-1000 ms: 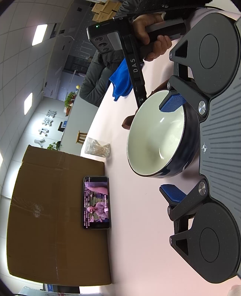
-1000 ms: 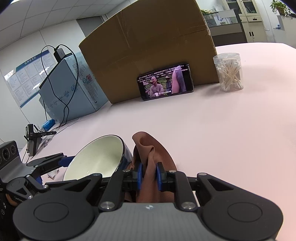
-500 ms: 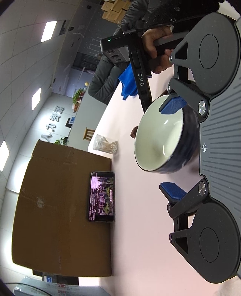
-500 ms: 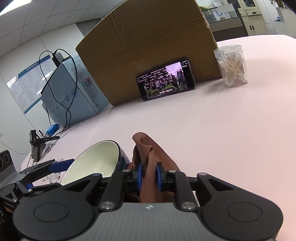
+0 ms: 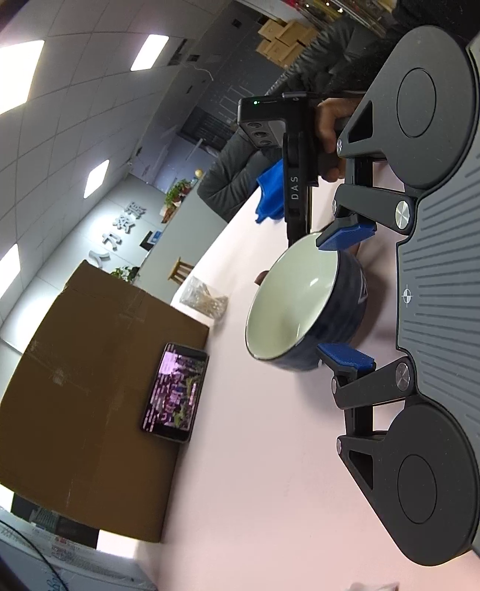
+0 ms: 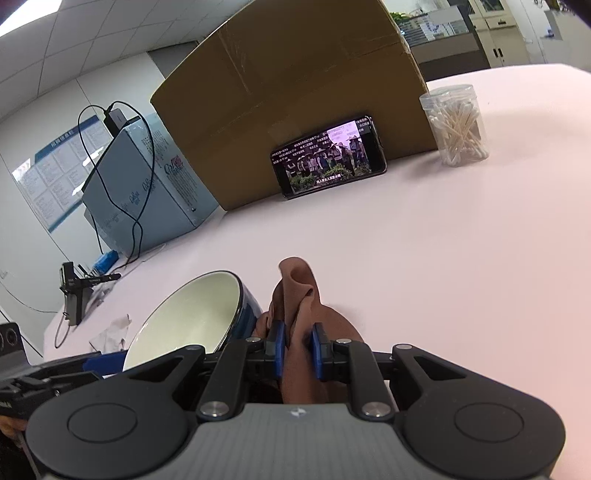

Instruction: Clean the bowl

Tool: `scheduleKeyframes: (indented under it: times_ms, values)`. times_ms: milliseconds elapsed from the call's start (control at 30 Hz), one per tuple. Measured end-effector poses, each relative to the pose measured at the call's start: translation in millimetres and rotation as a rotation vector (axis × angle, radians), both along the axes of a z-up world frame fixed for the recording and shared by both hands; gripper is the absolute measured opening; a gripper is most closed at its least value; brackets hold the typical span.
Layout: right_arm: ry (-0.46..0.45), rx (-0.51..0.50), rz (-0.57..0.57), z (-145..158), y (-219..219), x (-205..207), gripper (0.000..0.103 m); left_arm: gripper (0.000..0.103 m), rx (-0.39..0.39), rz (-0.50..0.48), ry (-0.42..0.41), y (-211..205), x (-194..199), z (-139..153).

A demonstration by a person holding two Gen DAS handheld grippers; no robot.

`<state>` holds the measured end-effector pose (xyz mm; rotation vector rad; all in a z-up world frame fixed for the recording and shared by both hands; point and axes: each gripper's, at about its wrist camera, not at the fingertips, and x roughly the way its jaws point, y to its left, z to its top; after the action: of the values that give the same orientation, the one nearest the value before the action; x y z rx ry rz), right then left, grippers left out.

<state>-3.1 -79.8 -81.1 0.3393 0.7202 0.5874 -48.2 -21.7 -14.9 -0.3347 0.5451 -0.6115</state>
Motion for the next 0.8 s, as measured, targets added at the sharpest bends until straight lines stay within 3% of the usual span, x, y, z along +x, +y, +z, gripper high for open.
scheduleKeyframes:
  times_ms: [533, 800]
  values:
    - [-0.034, -0.051, 0.010, 7, 4, -55, 0.012, 0.062, 0.159, 0.046, -0.030, -23, 44, 6]
    - [-0.063, -0.147, 0.077, 15, 7, -78, 0.016, 0.064, 0.140, 0.019, -0.040, -20, 50, -1]
